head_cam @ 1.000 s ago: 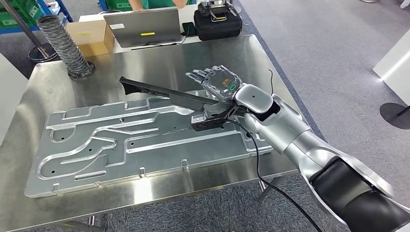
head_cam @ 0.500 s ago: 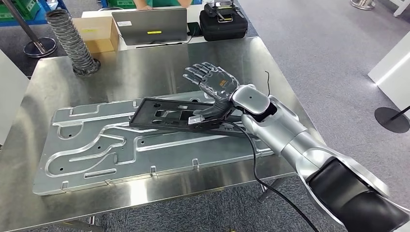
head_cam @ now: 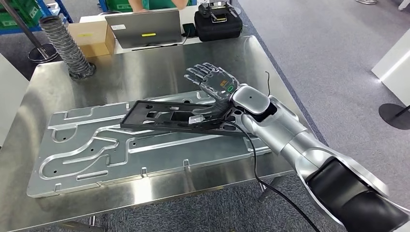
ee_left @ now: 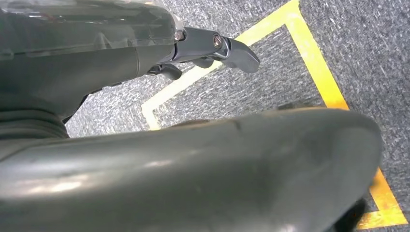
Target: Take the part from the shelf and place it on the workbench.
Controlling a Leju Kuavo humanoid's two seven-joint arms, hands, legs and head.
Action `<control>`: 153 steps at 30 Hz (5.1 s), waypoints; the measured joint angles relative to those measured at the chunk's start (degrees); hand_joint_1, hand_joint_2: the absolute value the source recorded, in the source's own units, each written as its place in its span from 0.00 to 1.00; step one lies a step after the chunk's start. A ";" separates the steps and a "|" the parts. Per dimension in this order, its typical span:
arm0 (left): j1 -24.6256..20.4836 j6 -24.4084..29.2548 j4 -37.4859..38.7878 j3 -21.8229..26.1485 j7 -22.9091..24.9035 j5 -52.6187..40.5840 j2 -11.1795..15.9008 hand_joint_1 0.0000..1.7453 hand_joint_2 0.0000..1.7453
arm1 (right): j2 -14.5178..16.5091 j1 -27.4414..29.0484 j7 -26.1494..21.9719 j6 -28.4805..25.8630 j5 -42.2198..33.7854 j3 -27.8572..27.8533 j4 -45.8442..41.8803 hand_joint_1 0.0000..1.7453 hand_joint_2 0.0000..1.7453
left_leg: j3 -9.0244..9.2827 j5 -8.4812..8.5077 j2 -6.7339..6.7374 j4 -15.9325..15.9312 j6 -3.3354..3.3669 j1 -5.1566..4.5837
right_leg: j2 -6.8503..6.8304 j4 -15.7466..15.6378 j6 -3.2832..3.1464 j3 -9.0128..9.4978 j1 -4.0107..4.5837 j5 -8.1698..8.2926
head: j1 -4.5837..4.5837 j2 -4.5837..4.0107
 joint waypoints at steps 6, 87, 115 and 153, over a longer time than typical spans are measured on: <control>0.03 -0.06 0.00 0.13 0.00 0.04 0.02 0.00 0.00 | 0.15 0.05 0.02 0.01 0.00 0.02 0.36 0.00 0.00 | 5.31 6.28 0.00 -10.82 0.20 0.26 | 0.10 0.81 0.82 -0.11 0.14 -0.48 | 0.00 0.00; -0.26 -2.56 0.00 0.26 0.44 -0.09 0.33 0.00 0.00 | 0.81 -1.66 0.29 0.60 -0.59 -0.10 3.76 0.00 0.00 | 1.57 12.21 0.53 -13.98 0.64 0.02 | -0.27 -0.20 1.19 4.82 0.46 -4.06 | -0.01 0.00; 0.12 -1.81 0.02 0.63 -0.12 1.45 0.47 0.00 0.00 | -3.42 1.44 -0.62 -6.46 -7.85 -4.42 6.80 0.00 0.00 | 3.37 9.61 0.91 -13.41 1.80 -0.16 | -0.18 0.67 2.32 3.73 0.51 -3.92 | -0.02 0.00; -0.55 -2.00 0.02 1.34 2.24 -1.31 0.64 0.00 0.00 | 11.36 54.57 9.15 4.34 -53.51 -66.33 37.65 0.00 0.00 | -0.68 -1.37 0.89 -0.16 -0.36 0.16 | -0.79 -1.95 0.06 4.91 0.07 -3.05 | -0.02 0.00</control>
